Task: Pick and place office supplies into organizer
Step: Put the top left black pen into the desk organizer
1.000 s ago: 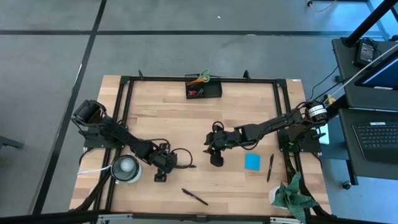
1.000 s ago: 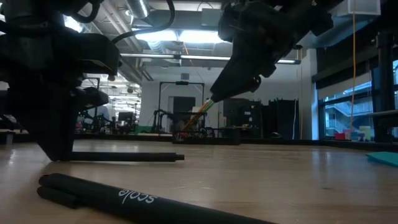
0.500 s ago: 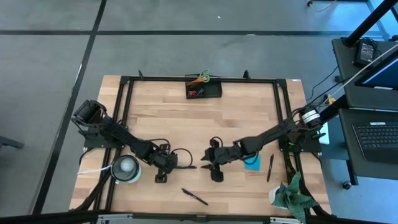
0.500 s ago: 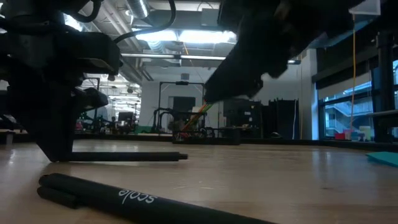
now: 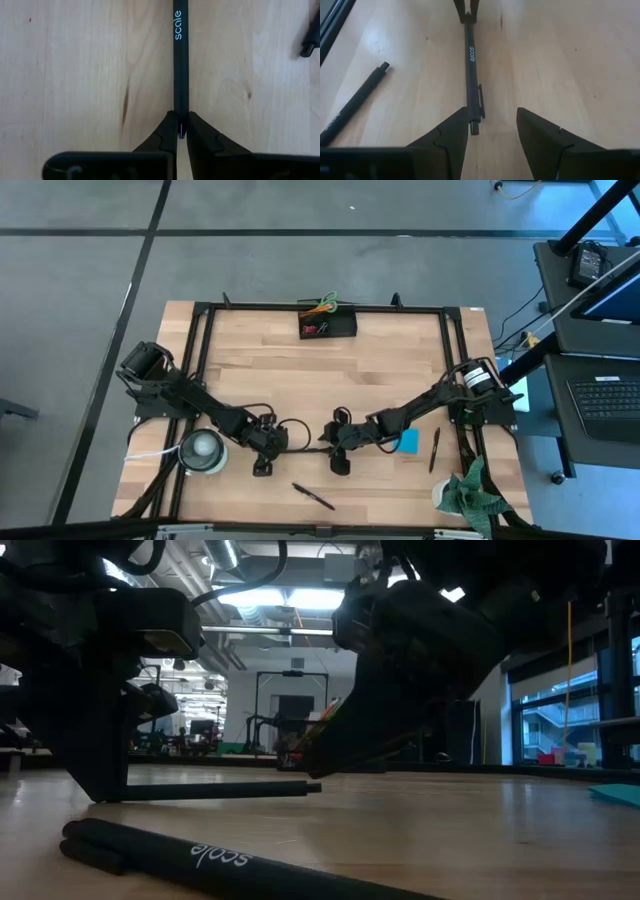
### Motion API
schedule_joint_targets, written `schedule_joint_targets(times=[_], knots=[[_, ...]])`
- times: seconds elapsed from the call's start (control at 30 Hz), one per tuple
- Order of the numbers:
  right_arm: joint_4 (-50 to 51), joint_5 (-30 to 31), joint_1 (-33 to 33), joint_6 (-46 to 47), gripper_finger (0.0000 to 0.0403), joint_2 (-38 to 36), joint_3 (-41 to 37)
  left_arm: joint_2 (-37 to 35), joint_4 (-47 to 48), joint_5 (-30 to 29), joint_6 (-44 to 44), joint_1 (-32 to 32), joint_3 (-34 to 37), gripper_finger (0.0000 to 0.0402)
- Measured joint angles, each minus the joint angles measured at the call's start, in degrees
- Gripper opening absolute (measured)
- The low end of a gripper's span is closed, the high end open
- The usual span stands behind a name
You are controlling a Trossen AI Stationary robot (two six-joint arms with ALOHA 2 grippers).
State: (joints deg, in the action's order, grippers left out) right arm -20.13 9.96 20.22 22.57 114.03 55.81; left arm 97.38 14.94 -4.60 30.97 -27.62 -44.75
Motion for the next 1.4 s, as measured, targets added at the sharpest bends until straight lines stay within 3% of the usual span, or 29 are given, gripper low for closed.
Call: schedule_joint_targets(times=[0.53, 0.97, 1.1, 1.33, 1.4], knots=[[-0.39, -0.58, 0.66, -0.56, 0.0169, 1.60, -0.10, 0.00, -0.24, -0.05, 1.47, 1.01, -0.02, 0.0014], [-8.12, -0.27, 0.66, -0.31, 0.0167, 5.52, 0.07, 0.11, -0.72, -0.66, 2.33, 1.03, -0.01, 0.0014], [-7.73, -0.25, 0.62, -0.43, 0.0138, 5.49, 0.09, 0.11, -0.76, -0.81, 2.35, 1.05, -0.02, 0.0014], [-7.14, 0.03, 0.56, -2.54, 0.0052, 5.49, 0.07, 0.13, -1.36, -1.51, 2.42, 1.05, 0.07, 0.0016], [-7.14, -0.04, 0.58, -2.58, 0.0048, 5.49, 0.07, 0.13, -1.43, -1.58, 2.42, 1.05, 0.09, 0.0017]])
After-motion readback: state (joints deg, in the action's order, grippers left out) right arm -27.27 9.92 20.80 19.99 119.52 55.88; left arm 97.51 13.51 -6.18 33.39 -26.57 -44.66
